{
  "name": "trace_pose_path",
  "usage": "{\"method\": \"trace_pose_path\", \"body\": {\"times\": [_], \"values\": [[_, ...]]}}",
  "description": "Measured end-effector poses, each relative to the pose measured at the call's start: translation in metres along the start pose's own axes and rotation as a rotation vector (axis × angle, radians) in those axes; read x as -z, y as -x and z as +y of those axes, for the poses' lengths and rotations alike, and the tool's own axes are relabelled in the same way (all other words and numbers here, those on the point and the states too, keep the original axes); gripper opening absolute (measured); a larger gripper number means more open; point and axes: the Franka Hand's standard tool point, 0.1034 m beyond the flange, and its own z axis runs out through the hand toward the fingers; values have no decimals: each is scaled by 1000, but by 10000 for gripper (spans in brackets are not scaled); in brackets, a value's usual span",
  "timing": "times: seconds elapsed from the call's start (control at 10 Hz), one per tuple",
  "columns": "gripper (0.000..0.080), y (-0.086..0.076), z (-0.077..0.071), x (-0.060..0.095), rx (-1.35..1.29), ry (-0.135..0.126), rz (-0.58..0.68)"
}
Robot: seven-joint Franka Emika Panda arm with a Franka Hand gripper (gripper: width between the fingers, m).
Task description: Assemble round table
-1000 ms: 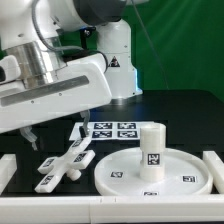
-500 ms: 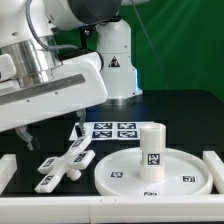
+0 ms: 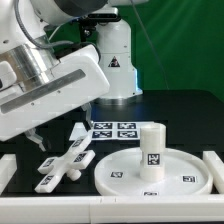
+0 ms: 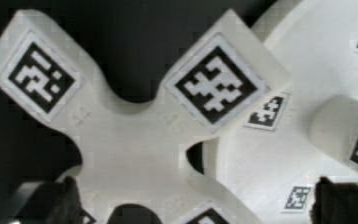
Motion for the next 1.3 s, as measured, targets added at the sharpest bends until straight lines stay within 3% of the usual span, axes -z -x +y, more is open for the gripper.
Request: {"method": "trace_pose_path", "body": {"times": [0.3, 0.4, 0.5, 0.7, 1.3], "values": [[649, 1, 0, -1, 0, -1, -2], [649, 2, -1, -2, 0, -14, -12], [649, 0, 1, -2, -1, -52, -33], [649, -7, 7, -7, 13, -95, -47], [649, 2, 15, -23, -4, -109, -64]]}}
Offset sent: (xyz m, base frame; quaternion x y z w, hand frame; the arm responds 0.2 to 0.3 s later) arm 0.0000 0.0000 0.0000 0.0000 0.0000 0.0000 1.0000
